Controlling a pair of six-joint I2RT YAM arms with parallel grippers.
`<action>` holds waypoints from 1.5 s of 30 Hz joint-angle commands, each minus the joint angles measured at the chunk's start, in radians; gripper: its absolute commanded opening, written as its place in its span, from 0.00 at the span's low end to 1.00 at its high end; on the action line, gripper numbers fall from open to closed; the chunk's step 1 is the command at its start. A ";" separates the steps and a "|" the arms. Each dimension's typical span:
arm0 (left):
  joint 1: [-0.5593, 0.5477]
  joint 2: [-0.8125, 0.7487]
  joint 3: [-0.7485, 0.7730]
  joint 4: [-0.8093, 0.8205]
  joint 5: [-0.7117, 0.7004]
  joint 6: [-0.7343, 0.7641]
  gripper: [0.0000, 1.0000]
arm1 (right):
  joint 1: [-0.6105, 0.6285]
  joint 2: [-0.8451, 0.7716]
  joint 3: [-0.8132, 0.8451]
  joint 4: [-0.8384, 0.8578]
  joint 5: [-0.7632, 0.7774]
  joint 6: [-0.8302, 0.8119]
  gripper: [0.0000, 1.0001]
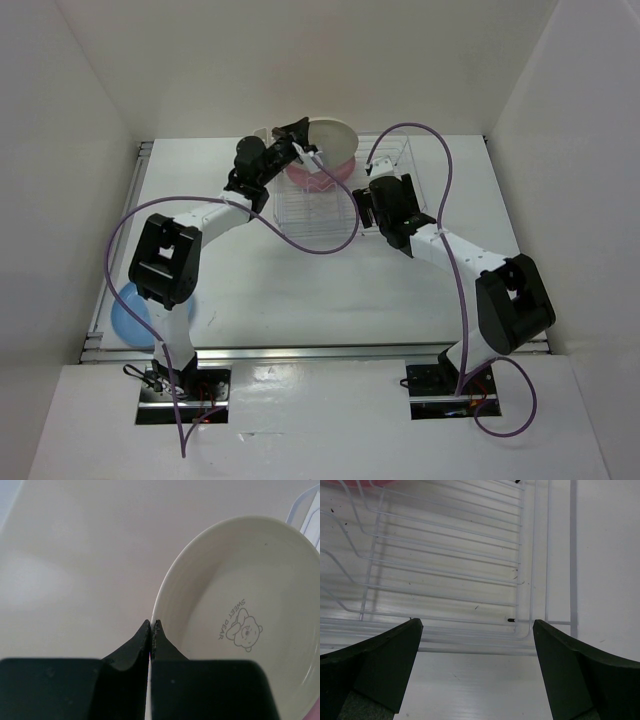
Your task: Load the plates into the dish rack
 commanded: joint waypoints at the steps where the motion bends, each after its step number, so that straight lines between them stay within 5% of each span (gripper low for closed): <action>1: 0.002 -0.003 0.042 0.047 0.027 0.047 0.00 | -0.006 0.006 0.036 0.014 0.008 0.012 1.00; 27: 0.013 0.098 0.002 0.038 0.012 0.037 0.02 | -0.006 0.087 0.059 -0.006 -0.012 0.021 1.00; 32: 0.002 0.089 -0.107 0.047 -0.022 -0.005 0.30 | -0.006 0.087 0.059 -0.006 -0.012 0.021 1.00; 39: -0.007 0.098 -0.150 0.058 -0.042 -0.055 0.41 | -0.006 0.087 0.059 -0.006 -0.012 0.021 1.00; 42: -0.007 0.098 -0.150 0.049 -0.051 -0.066 0.68 | -0.006 0.087 0.059 -0.006 -0.012 0.021 1.00; 44: -0.007 0.098 -0.141 0.038 -0.060 -0.093 1.00 | -0.006 0.087 0.059 -0.006 -0.012 0.021 1.00; 45: -0.007 0.098 -0.141 0.038 -0.060 -0.104 1.00 | -0.006 0.087 0.059 -0.006 -0.012 0.021 1.00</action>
